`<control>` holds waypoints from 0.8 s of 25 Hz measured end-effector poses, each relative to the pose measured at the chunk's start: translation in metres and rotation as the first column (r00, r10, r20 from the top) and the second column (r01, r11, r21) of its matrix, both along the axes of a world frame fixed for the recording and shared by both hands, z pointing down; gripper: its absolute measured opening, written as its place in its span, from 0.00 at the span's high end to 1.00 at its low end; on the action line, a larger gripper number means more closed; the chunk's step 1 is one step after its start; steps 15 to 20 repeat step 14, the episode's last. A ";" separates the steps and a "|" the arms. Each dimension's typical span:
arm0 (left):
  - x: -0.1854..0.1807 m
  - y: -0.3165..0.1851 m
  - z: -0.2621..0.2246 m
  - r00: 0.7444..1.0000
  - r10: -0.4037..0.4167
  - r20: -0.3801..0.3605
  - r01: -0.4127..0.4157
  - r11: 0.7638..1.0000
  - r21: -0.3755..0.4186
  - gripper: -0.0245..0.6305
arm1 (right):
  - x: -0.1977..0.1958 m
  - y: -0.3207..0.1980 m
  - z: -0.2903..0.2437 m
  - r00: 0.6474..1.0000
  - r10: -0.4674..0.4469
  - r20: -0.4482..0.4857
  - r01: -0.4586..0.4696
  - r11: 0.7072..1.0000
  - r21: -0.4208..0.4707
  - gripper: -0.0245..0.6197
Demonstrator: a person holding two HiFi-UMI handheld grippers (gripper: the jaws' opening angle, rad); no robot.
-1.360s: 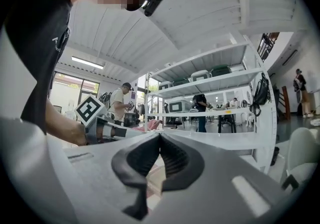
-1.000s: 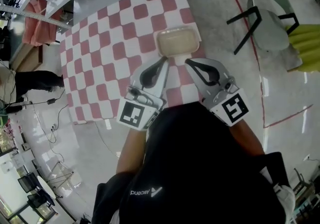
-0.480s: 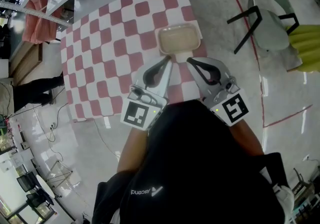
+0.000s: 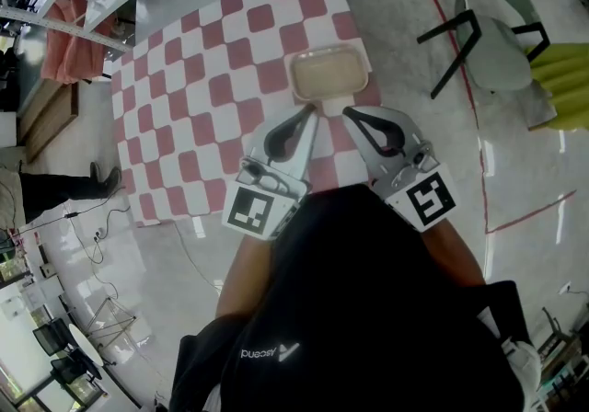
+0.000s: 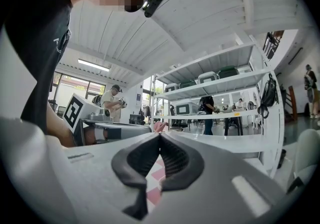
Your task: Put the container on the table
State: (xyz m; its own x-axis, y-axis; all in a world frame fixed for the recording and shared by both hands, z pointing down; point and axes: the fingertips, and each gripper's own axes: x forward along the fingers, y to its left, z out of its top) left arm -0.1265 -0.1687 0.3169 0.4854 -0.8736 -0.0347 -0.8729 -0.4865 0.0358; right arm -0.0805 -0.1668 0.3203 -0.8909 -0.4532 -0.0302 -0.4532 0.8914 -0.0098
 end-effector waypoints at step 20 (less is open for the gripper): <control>-0.001 -0.004 0.002 1.000 0.003 -0.002 -0.003 1.000 0.000 0.95 | 0.004 -0.006 0.004 1.000 0.018 -0.004 -0.018 1.000 -0.004 0.96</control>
